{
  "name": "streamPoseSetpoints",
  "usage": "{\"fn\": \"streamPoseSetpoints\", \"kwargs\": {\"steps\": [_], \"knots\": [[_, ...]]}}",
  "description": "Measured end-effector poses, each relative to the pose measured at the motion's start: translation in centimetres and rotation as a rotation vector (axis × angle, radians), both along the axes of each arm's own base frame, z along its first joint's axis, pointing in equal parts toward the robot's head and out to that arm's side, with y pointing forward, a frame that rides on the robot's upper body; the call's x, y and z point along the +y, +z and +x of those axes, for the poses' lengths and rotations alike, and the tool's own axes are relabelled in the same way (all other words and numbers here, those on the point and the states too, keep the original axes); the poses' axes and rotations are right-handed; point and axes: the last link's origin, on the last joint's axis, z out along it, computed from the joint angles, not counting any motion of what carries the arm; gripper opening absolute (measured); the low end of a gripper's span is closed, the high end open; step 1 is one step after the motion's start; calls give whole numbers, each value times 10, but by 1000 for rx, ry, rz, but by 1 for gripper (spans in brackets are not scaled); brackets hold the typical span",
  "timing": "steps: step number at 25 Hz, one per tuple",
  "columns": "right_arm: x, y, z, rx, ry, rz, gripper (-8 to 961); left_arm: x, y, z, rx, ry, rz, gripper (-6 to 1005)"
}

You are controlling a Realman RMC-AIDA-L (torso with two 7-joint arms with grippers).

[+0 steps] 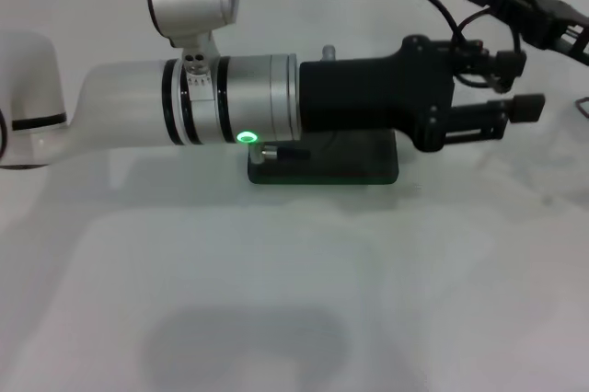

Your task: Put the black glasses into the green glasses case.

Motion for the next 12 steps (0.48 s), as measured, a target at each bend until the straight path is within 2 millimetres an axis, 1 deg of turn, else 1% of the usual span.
{"fn": "streamPoseSetpoints", "kwargs": {"steps": [6,12], "knots": [[-2,-6,-4,-28,28,-35,121,9,6,2,-37,42,45,515],[-3,-7,-6,-45,47,-52,120,12,8,3,-47,53,61,516]]}}
